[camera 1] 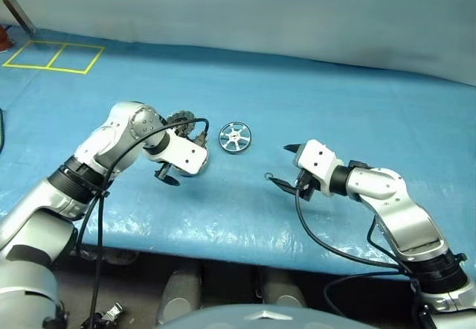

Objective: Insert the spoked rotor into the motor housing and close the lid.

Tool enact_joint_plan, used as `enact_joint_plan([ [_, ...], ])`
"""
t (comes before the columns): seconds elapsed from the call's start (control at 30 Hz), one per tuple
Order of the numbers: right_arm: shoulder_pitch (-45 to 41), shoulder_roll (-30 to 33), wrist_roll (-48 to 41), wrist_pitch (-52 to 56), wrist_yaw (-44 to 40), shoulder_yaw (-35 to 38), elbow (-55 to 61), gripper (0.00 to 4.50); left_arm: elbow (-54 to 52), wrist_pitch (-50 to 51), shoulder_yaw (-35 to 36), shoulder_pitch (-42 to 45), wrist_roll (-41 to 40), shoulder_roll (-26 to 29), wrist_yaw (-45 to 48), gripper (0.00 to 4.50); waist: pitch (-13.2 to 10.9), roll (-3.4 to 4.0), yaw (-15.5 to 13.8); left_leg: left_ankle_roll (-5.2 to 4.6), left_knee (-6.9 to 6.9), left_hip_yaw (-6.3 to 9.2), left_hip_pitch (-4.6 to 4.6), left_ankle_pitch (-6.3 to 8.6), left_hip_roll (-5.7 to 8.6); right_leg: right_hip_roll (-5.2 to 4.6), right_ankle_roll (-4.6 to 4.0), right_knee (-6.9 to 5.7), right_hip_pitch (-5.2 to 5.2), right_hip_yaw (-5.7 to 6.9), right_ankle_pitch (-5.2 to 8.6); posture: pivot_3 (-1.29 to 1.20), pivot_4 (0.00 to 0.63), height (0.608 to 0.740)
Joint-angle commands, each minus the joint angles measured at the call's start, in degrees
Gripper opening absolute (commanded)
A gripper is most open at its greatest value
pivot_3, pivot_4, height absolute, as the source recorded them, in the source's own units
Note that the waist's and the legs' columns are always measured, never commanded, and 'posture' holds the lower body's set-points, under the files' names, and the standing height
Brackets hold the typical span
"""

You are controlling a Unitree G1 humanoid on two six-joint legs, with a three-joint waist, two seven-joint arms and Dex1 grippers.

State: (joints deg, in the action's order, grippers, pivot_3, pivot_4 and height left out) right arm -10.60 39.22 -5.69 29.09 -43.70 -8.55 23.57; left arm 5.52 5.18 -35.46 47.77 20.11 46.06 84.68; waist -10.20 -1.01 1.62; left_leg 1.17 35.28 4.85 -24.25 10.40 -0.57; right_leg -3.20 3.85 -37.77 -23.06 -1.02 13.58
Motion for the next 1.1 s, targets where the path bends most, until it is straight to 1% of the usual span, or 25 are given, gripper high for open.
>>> enact_joint_plan([
  [0.03, -0.47, -0.48, -0.43, -0.03, 0.32, 0.26, 1.66, 4.47, 2.95, -2.56, -0.33, 1.78, 2.79, -0.59, -0.3, 4.5, 0.0, 0.0, 0.01, 0.0, 0.02, 0.0, -0.02, 0.0, 0.0, 0.0, 0.01, 0.0, 0.0, 0.0, -0.01, 0.0, 0.15, 0.74],
  [0.13, 0.08, -0.83, -0.22, -0.1, 0.71, 0.25, 1.85, 4.47, 5.53, -4.46, -0.87, 2.35, 4.49, -1.64, -0.07, 4.5, 0.0, 0.0, -0.05, 0.0, 0.15, 0.04, -0.11, 0.0, 0.01, 0.01, 0.04, -0.02, -0.02, 0.01, -0.02, 0.0, 0.15, 0.74],
  [0.4, 0.17, -1.25, -0.11, -0.39, 2.06, 1.03, 2.38, 4.47, 10.43, -6.51, -1.51, 2.72, 5.59, -4.91, 1.19, 4.5, 0.0, 0.0, -0.05, -0.03, 0.44, 0.05, -0.22, 0.01, 0.03, 0.01, 0.05, -0.09, -0.01, 0.0, -0.04, 0.0, 0.15, 0.74],
  [0.5, 0.24, -1.32, 0.0, -0.48, 2.57, 1.13, 2.5, 4.5, 12.16, -7.95, -1.87, 3.13, 6.46, -5.47, 1.58, 3.86, 0.0, 0.0, -0.03, -0.03, 0.47, 0.05, -0.23, 0.01, 0.04, 0.01, 0.06, -0.1, 0.0, 0.0, -0.05, 0.0, 0.15, 0.74],
  [0.63, 0.1, -1.55, -0.05, -0.69, 3.37, 1.42, 2.49, 4.5, 14.19, -8.18, -1.88, 3.07, 7.43, -6.59, 0.95, 2.58, 0.02, 0.03, 0.23, -0.06, 0.47, 0.05, -0.21, 0.03, 0.03, 0.01, 0.2, -0.11, 0.0, -0.01, -0.13, 0.0, 0.15, 0.74],
  [0.7, -0.02, -1.54, -0.08, -0.68, 3.51, 1.39, 2.46, 4.5, 14.79, -8.58, -1.95, 2.89, 7.53, -6.87, 1.13, 2.58, 0.08, 0.13, 0.26, -0.07, 0.47, 0.05, -0.19, 0.04, 0.03, 0.01, 0.22, -0.12, 0.02, -0.01, -0.14, 0.0, 0.15, 0.74],
  [0.8, -0.03, -1.63, 0.05, -0.76, 3.74, 1.37, 2.41, 4.5, 15.16, -9.4, -2.05, 2.39, 7.61, -6.91, 1.55, 2.09, 0.11, 0.18, 0.31, -0.07, 0.51, 0.05, -0.15, 0.04, 0.03, 0.01, 0.23, -0.15, 0.08, -0.01, -0.15, 0.0, 0.15, 0.74],
  [0.9, -0.13, -1.67, 0.08, -0.8, 3.99, 1.31, 2.33, 4.5, 15.6, -9.85, -2.09, 2.14, 7.7, -7.14, 1.45, 2.07, 0.12, 0.2, 0.43, -0.08, 0.57, 0.05, -0.1, 0.04, 0.03, 0.01, 0.03, -0.16, 0.14, -0.02, -0.03, 0.0, 0.15, 0.74],
  [1.1, 0.13, -1.85, 0.03, -0.57, 4.83, 1.46, 2.53, 4.5, 17.33, -12.82, -1.25, 2.66, 7.34, -8.21, -0.34, 2.07, 0.21, 0.36, 0.38, -0.08, 0.6, 0.05, -0.05, 0.04, 0.04, 0.01, 0.05, -0.17, 0.21, -0.03, -0.05, 0.0, 0.15, 0.74],
])
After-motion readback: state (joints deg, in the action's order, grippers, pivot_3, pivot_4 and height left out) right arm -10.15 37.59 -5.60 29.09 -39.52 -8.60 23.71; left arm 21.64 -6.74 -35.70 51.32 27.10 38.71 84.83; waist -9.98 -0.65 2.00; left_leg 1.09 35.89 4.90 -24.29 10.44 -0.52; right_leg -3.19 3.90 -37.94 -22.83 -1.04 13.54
